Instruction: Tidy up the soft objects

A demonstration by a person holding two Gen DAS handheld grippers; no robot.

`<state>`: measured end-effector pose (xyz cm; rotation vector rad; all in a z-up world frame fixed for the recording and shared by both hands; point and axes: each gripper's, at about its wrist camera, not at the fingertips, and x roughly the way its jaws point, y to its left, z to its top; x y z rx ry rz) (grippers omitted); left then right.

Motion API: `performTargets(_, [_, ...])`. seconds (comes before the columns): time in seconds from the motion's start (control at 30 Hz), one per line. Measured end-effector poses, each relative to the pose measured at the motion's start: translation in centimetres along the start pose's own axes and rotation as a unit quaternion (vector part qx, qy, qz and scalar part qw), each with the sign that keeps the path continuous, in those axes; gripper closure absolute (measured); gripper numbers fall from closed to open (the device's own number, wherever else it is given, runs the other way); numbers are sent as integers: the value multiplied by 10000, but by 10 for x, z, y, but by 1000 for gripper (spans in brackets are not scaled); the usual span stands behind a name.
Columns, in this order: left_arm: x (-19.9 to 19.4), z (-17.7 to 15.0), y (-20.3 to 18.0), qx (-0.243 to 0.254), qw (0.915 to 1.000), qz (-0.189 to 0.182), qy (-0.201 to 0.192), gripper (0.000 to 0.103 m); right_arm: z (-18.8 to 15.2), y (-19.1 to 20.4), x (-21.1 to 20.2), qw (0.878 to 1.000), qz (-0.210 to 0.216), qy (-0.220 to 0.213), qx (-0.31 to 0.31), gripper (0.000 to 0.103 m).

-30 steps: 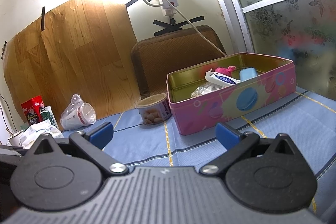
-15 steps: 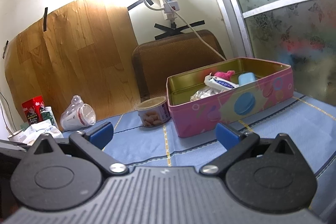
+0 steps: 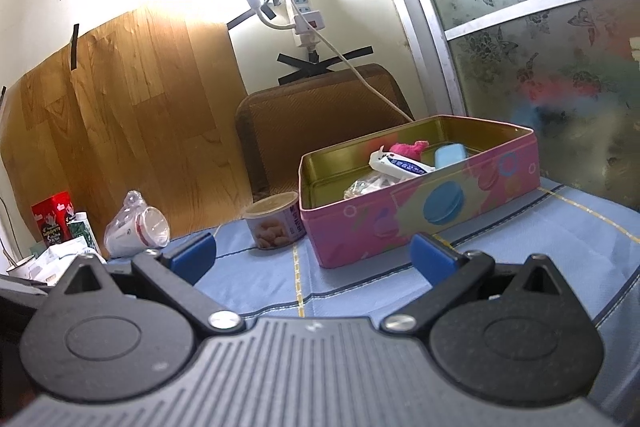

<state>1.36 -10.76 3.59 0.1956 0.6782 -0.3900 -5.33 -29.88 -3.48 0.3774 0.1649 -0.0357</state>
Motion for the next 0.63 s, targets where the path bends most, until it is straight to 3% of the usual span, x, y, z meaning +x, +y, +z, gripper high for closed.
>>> performTargets(0.63, [1, 0, -1, -21, 10000, -76, 26, 0, 0, -1, -1, 10000, 12, -24, -3, 0])
